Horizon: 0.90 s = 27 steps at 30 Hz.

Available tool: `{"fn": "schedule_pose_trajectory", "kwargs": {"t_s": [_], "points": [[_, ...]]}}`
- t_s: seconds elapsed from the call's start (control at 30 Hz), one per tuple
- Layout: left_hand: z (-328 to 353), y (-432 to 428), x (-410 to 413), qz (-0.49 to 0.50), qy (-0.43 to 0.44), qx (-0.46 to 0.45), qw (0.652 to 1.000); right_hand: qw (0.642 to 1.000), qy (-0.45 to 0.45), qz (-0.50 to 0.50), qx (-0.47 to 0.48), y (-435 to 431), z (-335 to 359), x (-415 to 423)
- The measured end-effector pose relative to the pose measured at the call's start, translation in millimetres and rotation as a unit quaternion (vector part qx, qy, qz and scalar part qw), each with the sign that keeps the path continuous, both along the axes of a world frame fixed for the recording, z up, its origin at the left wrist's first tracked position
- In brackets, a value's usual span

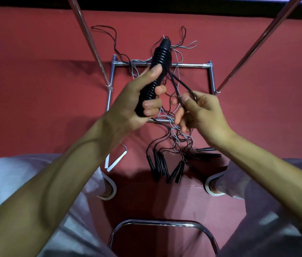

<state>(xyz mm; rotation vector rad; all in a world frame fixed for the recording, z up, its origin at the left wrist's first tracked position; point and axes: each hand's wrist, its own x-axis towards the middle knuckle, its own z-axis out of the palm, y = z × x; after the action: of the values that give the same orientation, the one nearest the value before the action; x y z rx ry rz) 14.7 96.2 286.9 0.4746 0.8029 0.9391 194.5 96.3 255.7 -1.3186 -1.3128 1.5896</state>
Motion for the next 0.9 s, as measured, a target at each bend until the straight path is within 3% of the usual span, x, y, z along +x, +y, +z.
{"fn": "schedule_pose_trajectory", "kwargs": {"t_s": [0.17, 0.2, 0.27, 0.37, 0.57, 0.7, 0.8, 0.87, 0.9], "points": [[-3, 1, 1, 0.016, -0.019, -0.030, 0.999, 0.986, -0.014, 0.009, -0.164, 3, -3, -6], [-4, 0, 2, 0.018, -0.018, -0.034, 0.999, 0.989, -0.033, -0.008, -0.142, 1, -4, -6], [-4, 0, 3, 0.018, -0.019, -0.046, 0.999, 0.993, -0.113, -0.025, 0.026, -4, -6, -4], [-2, -1, 2, 0.021, -0.034, -0.052, 0.998, 0.943, -0.213, -0.019, 0.253, -4, -10, 2], [1, -1, 0, 0.027, -0.049, -0.058, 0.997, 0.870, -0.296, -0.022, 0.394, 3, -13, 10], [-2, -3, 4, 0.027, -0.010, -0.059, 0.998, 0.844, -0.362, 0.015, 0.395, 5, -15, 6], [-5, -4, 6, 0.029, 0.015, -0.065, 0.997, 0.850, -0.379, 0.016, 0.365, 8, -17, 5], [-7, -4, 6, 0.032, 0.035, -0.061, 0.997, 0.920, -0.307, -0.019, 0.245, 12, -13, 3], [-8, -3, 6, 0.035, 0.045, -0.056, 0.997, 0.960, -0.222, -0.046, 0.166, 13, -9, 2]]}}
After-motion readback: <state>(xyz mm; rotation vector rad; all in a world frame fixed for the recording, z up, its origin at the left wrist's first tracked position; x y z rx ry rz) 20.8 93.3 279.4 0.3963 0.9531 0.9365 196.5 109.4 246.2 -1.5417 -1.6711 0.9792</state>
